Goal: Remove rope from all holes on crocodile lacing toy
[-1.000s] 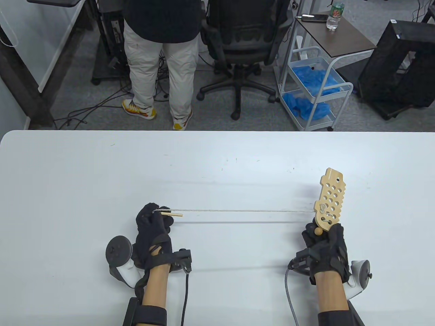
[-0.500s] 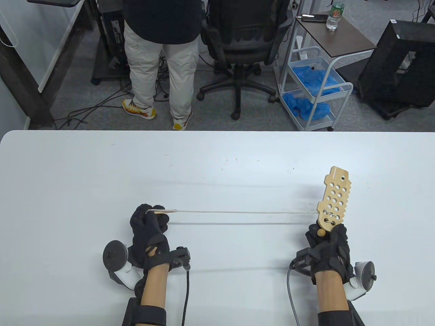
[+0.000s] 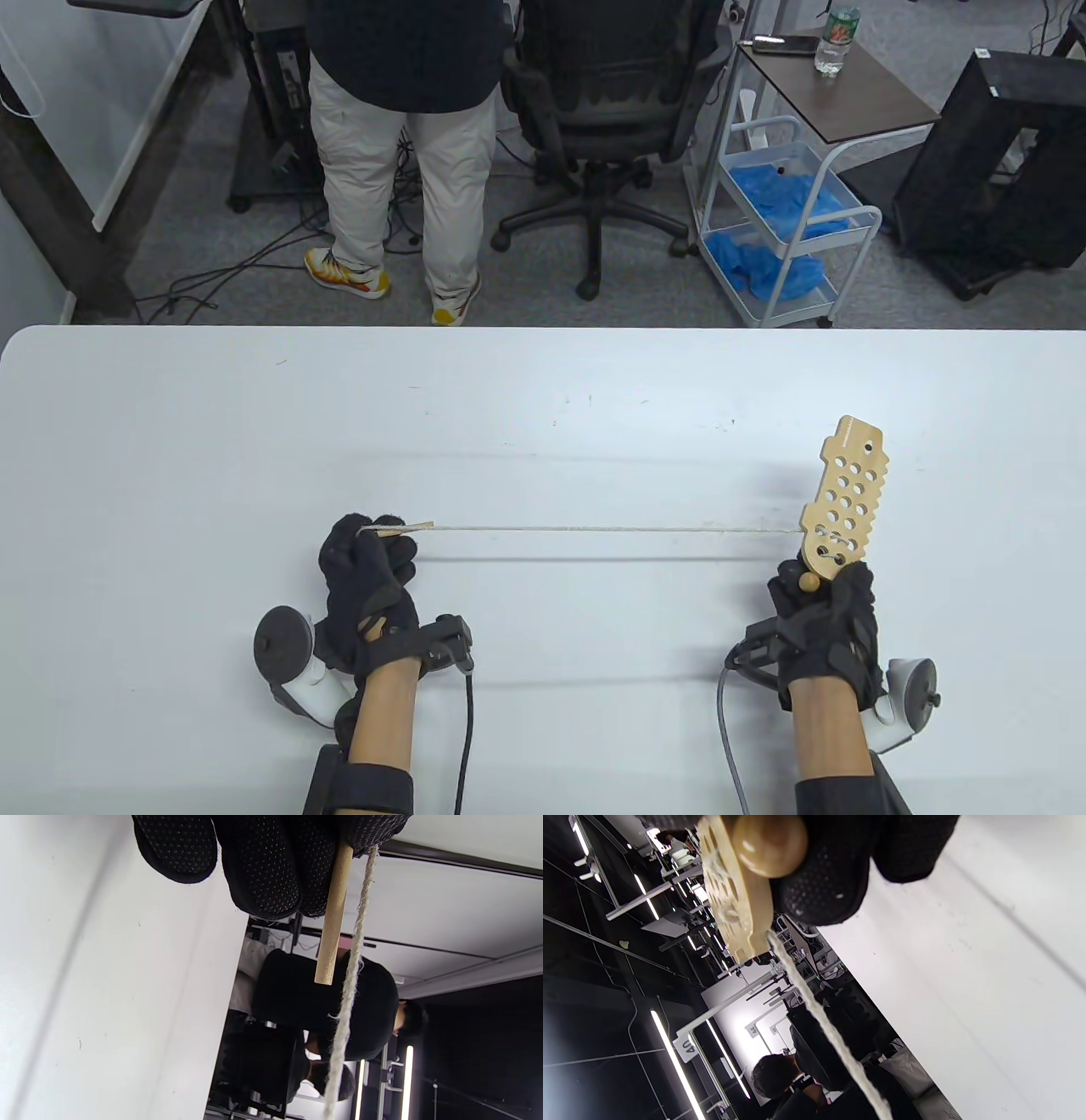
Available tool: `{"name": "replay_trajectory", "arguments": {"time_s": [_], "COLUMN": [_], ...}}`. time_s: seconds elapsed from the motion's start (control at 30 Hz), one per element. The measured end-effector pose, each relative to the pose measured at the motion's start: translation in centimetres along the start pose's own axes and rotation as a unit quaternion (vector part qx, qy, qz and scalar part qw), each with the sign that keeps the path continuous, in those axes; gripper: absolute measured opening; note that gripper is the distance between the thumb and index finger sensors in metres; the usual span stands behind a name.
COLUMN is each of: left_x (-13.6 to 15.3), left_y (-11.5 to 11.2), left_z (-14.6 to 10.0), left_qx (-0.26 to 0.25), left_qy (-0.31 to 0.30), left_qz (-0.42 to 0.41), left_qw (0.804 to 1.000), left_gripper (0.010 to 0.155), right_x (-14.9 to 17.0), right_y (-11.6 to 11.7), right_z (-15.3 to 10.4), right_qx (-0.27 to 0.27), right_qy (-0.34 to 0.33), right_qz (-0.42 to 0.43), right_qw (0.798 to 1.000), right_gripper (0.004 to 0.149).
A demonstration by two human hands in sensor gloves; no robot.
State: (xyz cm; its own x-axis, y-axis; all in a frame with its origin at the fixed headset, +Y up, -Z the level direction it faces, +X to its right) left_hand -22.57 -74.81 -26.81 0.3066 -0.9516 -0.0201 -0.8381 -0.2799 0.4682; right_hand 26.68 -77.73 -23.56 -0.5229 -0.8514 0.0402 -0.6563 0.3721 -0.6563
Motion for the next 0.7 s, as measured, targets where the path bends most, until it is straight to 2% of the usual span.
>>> {"name": "replay_trajectory", "arguments": {"time_s": [0.13,0.23,0.4,0.7], "left_x": [-0.2,-0.1,0.2,0.1], "left_y": [0.0,0.2,0.4,-0.4], "left_z": [0.0,0.0,0.0,0.0], "left_qx": [0.001,-0.005,-0.01,0.006], "left_qy": [-0.004,0.002,0.019,0.014], "left_qz": [0.004,-0.006,-0.026,0.0], "left_qw": [1.0,1.0,0.999,1.0], "left_gripper": [0.045,0.045,0.045,0.044], "right_x": [-0.2,-0.3,0.0,0.3], "right_y": [-0.6,-1.0,-0.9,0.4], "right_z": [0.2,0.3,0.4,0.2], "right_qx": [0.02,0.034,0.027,-0.006], "right_qy": [-0.013,-0.014,-0.004,-0.026], "right_qz": [0.057,0.067,0.088,0.034], "right_qw": [0.998,0.997,0.996,0.999], "right_gripper": [0.049,0.049,0.049,0.049]}}
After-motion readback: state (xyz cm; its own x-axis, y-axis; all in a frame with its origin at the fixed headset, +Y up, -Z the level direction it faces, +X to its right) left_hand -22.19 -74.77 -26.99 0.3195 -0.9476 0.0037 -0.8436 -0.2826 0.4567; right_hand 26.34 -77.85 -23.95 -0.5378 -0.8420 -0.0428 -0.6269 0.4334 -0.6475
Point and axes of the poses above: the tracker on the back of each hand, its own x axis roughly to the little-finger side, its own z axis roughly from the wrist to the fingertips, y = z × x, the point moved 2 cm from there along z, roughly from the wrist to the fingertips, and after that the axes turned 11 degrees about -z, right-handed, at the moved point
